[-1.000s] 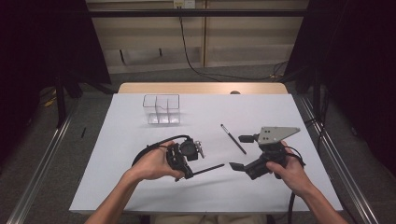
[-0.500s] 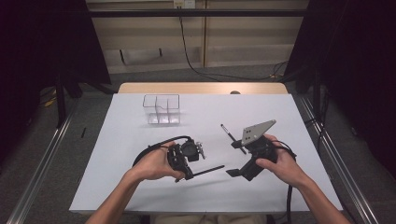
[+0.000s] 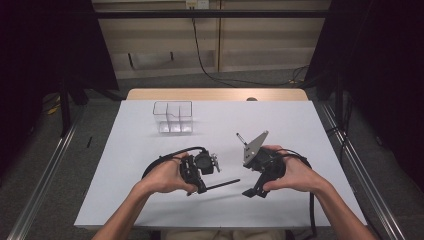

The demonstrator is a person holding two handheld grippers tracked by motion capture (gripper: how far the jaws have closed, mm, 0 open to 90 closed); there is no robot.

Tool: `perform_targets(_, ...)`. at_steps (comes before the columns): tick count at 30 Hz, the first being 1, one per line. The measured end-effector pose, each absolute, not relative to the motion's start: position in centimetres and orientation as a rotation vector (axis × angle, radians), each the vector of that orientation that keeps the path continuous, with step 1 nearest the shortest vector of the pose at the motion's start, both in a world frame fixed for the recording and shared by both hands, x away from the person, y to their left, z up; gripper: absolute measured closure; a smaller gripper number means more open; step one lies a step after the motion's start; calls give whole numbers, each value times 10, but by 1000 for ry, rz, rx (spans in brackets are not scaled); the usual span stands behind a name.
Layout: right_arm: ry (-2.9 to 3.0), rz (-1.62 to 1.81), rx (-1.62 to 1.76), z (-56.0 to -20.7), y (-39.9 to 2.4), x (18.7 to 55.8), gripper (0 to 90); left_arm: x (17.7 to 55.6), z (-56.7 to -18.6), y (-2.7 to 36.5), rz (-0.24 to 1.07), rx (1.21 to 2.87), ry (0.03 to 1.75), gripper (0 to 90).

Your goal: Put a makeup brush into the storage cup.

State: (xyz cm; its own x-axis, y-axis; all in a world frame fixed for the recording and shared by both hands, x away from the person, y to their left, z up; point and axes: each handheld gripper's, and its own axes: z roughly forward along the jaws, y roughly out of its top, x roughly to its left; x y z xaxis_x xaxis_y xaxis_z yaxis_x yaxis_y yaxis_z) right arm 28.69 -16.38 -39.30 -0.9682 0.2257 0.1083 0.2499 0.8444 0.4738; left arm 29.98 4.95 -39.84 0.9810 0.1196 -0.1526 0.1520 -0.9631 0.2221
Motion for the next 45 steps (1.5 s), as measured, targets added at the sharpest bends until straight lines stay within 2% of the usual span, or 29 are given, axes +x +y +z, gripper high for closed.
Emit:
perform_targets(5, -2989, -656, -390, -400, -161, 291, 114, 300, -398, 49, -224, 2906, 171, 837)
perform_targets(9, -3000, -541, -370, -407, -155, 293, 212, 300, -400, 48, -240, 2903, 188, 837)
perform_targets(11, -3004, -542, -366, -407, -154, 293, 220, 299, -401, 47, -224, 2899, 199, 837)
perform_targets(15, -3001, -553, -338, -408, -153, 295, 329, 299, -400, 48, -244, 2903, 176, 837)
perform_targets(17, -3004, -549, -341, -408, -153, 295, 338, 298, -401, 47, -229, 2895, 190, 837)
perform_targets(18, -3035, -589, -303, -409, -153, 295, 421, 298, -401, 46, -239, 2888, 185, 837)
perform_targets(19, -3038, -596, -289, -408, -152, 294, 450, 298, -400, 45, -241, 2900, 170, 837)
perform_targets(26, -3027, -592, -248, -413, -148, 295, 517, 296, -400, 43, -231, 2895, 160, 837)
perform_targets(28, -3033, -595, -236, -414, -146, 296, 598, 296, -400, 41, -250, 2898, 154, 837)
perform_targets(39, -3000, -588, -184, -419, -136, 293, 697, 295, -401, 40, -235, 2900, 133, 837)
perform_targets(45, -2999, -597, -155, -421, -132, 293, 769, 295, -402, 41, -272, 2902, 127, 837)
